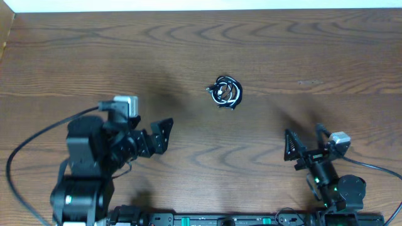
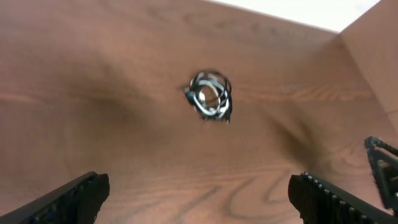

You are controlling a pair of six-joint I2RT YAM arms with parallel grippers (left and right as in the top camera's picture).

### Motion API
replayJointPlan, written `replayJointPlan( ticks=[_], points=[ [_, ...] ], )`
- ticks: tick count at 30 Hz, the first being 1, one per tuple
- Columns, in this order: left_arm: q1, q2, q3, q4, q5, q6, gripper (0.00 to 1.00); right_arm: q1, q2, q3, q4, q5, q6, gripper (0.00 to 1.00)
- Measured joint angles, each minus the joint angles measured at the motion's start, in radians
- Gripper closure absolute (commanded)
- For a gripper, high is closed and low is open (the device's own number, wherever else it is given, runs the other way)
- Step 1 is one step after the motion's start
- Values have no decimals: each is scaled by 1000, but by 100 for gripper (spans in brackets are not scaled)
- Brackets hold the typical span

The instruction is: Untangle cables

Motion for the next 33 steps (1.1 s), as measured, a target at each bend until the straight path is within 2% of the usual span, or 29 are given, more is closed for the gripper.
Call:
replayJointPlan(
  ticks=[3, 6, 10, 14, 18, 19, 22, 29, 33],
  points=[
    [0, 60, 0, -3, 13, 0, 2, 0, 0, 0, 10, -100, 158, 1],
    [0, 96, 0, -4, 19, 0, 2, 0, 2, -4, 117, -171, 270, 1],
    [0, 135, 0, -10, 20, 0, 2, 0, -1, 0, 382, -244, 325, 1],
    [0, 175, 0, -38, 23, 0, 2, -2, 1, 67, 388, -268, 329, 1],
    [0, 219, 0, -59, 23, 0, 2, -12, 68, 310, 103, -278, 216, 1],
    [0, 223, 0, -60, 23, 0, 2, -14, 80, 341, 84, -280, 200, 1],
    [0, 248, 0, -71, 24, -1, 2, -21, 192, 560, -177, -286, 53, 1],
    [0, 274, 0, -83, 28, 0, 2, -21, 581, 1043, -716, -288, -186, 1],
    [0, 275, 0, -85, 31, -1, 3, -21, 782, 1200, -885, -300, -237, 1]
  ],
)
